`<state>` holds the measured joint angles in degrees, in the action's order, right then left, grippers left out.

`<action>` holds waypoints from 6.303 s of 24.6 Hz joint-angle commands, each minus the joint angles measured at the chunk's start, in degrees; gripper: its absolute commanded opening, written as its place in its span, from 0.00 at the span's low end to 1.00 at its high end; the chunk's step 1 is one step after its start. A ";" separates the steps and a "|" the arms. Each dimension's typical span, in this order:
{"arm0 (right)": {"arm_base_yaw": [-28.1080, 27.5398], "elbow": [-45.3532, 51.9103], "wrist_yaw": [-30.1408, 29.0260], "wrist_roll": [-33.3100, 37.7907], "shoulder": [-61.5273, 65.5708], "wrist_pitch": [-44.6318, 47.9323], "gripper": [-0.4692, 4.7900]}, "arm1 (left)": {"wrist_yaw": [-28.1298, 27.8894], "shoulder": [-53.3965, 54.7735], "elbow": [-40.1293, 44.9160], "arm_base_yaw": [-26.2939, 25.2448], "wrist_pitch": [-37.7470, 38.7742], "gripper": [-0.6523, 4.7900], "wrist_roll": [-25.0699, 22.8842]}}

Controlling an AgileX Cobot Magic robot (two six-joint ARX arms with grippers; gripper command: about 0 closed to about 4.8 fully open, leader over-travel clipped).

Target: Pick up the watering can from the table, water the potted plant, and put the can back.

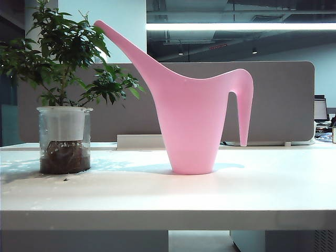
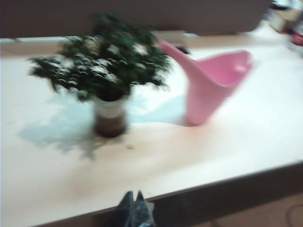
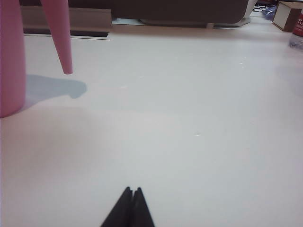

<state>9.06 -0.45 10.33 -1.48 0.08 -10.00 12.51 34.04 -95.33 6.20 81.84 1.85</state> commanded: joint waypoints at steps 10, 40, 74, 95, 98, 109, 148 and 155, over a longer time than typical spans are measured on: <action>0.02 0.39 0.07 0.17 -0.04 0.76 0.08 | 3.13 -7.43 -3.08 0.07 0.28 0.11 0.11; 0.15 -23.89 1.64 -2.60 1.36 -0.17 0.08 | 3.19 -7.43 -3.10 0.04 0.31 0.11 -0.98; -0.48 -34.75 -21.97 3.15 96.65 69.94 0.74 | 2.97 -7.50 -3.08 0.02 0.28 0.11 -0.98; -0.17 -52.09 -25.75 2.78 111.30 71.19 0.43 | 2.95 -7.50 -3.08 0.02 0.31 0.11 -0.98; -0.17 -53.22 -25.73 2.62 111.23 71.58 0.09 | 2.97 -7.50 -3.08 0.02 0.28 0.11 -0.98; 0.07 -75.08 -18.45 -19.10 89.99 39.17 0.09 | 2.95 -7.50 -3.08 0.02 0.31 0.11 -0.98; 17.97 -118.14 2.25 -68.28 99.08 13.97 0.09 | 2.97 -7.50 -3.06 0.02 0.28 0.11 -0.98; 17.97 -118.18 3.30 -68.24 99.08 12.09 0.09 | 2.95 -7.50 -3.08 0.02 0.31 0.11 -0.98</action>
<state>26.96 -117.78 13.47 -70.00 100.01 -1.61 15.42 26.50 -98.30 6.17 81.97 1.08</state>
